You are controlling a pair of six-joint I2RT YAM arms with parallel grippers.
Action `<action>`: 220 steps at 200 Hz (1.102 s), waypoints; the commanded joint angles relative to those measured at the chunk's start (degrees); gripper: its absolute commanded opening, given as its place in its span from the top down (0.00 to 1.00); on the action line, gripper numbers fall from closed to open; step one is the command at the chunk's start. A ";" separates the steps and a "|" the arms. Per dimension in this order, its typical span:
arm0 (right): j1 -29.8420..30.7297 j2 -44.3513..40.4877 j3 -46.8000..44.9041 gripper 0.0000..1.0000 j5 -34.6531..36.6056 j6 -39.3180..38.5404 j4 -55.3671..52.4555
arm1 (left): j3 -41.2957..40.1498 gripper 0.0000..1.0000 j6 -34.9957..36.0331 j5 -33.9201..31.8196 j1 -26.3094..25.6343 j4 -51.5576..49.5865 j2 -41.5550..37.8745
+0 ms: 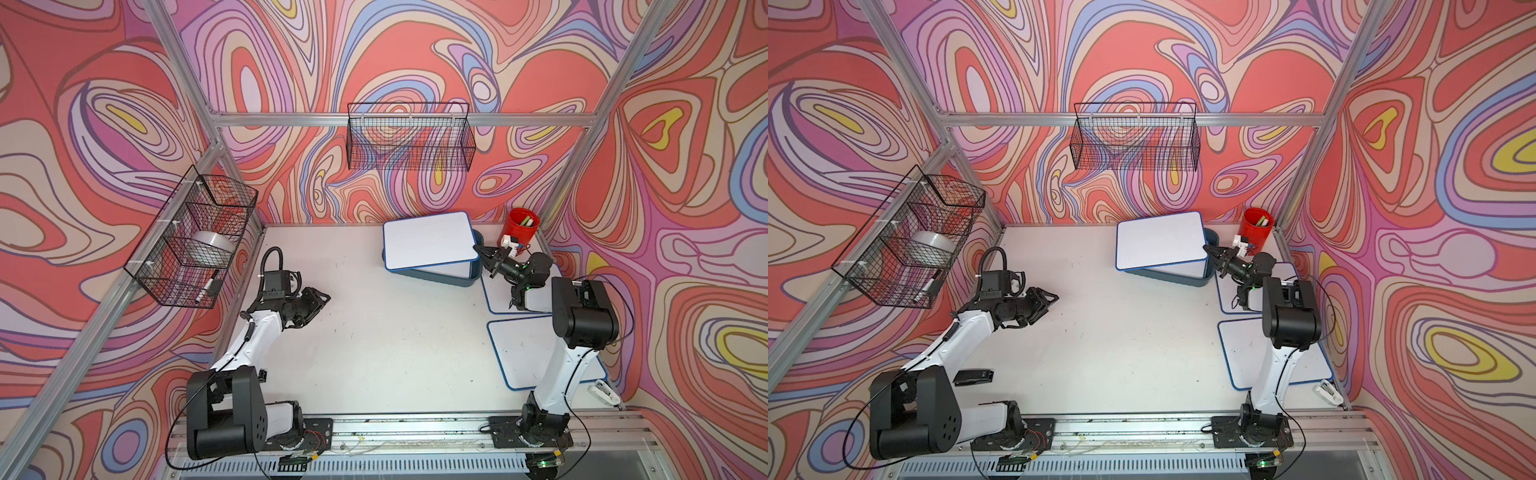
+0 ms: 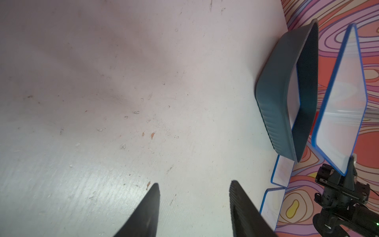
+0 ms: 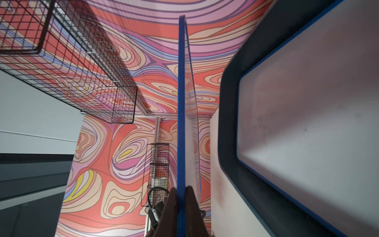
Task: Put the whiteboard into the storage box
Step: Place the whiteboard in the storage box.
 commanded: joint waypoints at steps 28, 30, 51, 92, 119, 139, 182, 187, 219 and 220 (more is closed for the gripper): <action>-0.28 -8.95 1.80 1.00 9.50 -21.91 -25.38 | -1.08 0.49 -0.79 1.04 0.05 2.34 1.53; -0.23 -9.14 1.88 1.00 9.76 -22.53 -26.23 | -1.14 0.49 -0.75 1.00 0.05 2.35 1.53; -0.25 -10.23 2.76 1.00 12.32 -26.98 -31.63 | -1.16 0.49 -0.70 1.09 0.08 2.69 2.09; -0.22 -8.73 2.82 1.00 15.66 -27.93 -32.47 | -1.51 0.49 -1.22 2.00 0.01 3.67 3.20; -0.25 -7.71 2.97 1.00 18.78 -28.78 -33.23 | -1.57 0.49 -1.23 2.12 0.01 3.67 3.29; 0.70 -6.04 3.91 1.00 19.38 -29.18 -33.57 | -1.69 0.49 -1.41 2.29 -0.06 5.45 3.61; 6.10 -3.38 9.19 1.00 19.30 -35.66 -42.82 | -1.78 0.49 -2.07 2.58 -0.89 6.72 4.69; 6.70 -3.03 9.72 1.00 19.29 -36.28 -43.72 | -1.78 0.49 -2.15 2.61 -0.93 6.87 4.77; 9.12 -1.07 12.88 0.84 20.23 -39.85 -48.94 | -1.10 0.49 -2.29 1.98 -1.86 7.31 5.43; 9.17 -1.11 12.89 0.84 20.30 -39.88 -49.01 | -1.05 0.49 -2.29 2.00 -1.93 7.33 5.45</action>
